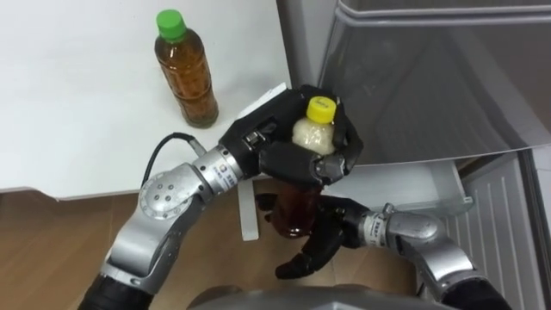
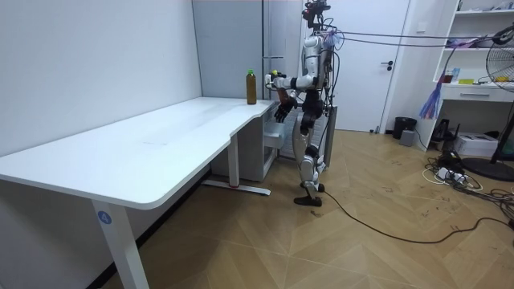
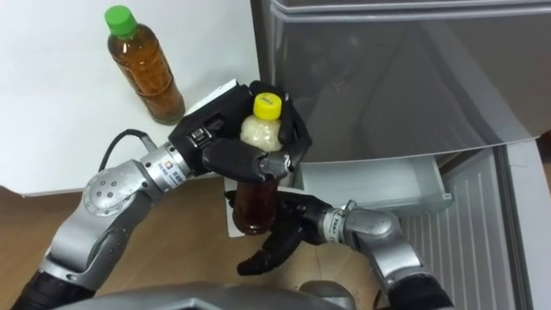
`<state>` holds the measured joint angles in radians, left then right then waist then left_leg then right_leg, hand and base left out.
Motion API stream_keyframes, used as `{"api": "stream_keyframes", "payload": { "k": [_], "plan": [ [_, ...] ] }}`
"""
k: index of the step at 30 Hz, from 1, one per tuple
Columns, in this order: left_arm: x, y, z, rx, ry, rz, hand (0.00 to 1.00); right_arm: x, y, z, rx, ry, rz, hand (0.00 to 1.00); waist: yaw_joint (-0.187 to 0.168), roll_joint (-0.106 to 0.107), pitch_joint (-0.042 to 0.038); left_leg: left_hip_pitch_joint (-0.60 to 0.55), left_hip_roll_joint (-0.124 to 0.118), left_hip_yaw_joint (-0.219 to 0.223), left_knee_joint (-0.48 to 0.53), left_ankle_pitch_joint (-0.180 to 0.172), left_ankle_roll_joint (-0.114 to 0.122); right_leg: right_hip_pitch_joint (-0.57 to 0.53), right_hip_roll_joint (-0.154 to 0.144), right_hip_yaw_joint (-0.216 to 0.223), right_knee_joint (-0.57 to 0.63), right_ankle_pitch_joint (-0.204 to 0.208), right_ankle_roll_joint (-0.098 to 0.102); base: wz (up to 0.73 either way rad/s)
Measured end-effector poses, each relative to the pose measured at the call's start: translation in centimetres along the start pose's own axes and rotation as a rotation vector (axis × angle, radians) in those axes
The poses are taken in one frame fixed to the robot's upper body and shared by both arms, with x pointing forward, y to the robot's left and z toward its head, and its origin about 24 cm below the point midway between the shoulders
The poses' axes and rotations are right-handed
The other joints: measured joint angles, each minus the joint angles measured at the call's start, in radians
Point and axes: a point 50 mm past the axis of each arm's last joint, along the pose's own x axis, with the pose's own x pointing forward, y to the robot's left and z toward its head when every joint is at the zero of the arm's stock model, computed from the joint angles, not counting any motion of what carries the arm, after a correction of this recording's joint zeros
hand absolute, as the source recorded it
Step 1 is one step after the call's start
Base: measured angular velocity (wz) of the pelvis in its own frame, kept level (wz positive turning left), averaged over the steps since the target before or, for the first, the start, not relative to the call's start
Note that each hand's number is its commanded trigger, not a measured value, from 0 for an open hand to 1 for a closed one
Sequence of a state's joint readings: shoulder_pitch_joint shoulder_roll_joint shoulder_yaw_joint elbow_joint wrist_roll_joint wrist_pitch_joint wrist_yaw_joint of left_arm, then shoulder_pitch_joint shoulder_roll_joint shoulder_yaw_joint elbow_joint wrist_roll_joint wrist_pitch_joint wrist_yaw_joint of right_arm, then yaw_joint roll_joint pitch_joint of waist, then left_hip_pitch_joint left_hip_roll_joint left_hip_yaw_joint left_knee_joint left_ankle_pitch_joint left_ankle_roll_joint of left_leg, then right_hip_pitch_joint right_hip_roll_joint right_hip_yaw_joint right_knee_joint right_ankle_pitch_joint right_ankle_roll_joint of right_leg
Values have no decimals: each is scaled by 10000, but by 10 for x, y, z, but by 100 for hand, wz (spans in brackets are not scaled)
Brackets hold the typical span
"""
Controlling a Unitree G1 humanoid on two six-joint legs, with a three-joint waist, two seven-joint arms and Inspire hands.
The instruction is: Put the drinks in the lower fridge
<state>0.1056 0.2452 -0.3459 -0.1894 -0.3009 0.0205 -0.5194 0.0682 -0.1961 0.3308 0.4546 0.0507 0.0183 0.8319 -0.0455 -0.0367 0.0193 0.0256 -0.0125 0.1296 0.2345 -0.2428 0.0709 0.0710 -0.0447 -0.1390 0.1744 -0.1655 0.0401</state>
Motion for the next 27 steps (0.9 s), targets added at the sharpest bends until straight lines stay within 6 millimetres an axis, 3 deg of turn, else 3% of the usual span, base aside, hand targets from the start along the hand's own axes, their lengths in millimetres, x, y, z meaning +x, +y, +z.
{"api": "stream_keyframes", "payload": {
  "k": [11, 25, 26, 27],
  "plan": [
    [-1, 0, -19, -430, 714, 129, 100, 4, 6, 5, 971, -999, 321, 0, -23, -10, 5, 4, -9, -19, 33, 0, 0, 26, -5, 47, -1, 0, 0, 0],
    [-2, -4, -25, -422, 1068, -159, 100, 0, 7, 5, 2129, -1935, 467, 0, -38, 140, 15, 13, -3, -4, 30, -1, -1, 46, 5, -1, -29, 0, 0, 0],
    [-2, -4, -25, -403, 1083, -163, 100, 0, 7, 5, 2213, -2018, 469, 71, -37, 142, 14, 9, -3, -3, 29, 0, -1, 40, 6, -1, -30, 0, 0, 0],
    [-2, -4, -26, -356, 1114, -180, 100, 0, 7, 4, 2334, -2064, 520, 100, -37, 142, 14, 5, -3, -4, 25, 0, -1, 35, 6, -2, -30, 0, 0, 0]
  ]
}}
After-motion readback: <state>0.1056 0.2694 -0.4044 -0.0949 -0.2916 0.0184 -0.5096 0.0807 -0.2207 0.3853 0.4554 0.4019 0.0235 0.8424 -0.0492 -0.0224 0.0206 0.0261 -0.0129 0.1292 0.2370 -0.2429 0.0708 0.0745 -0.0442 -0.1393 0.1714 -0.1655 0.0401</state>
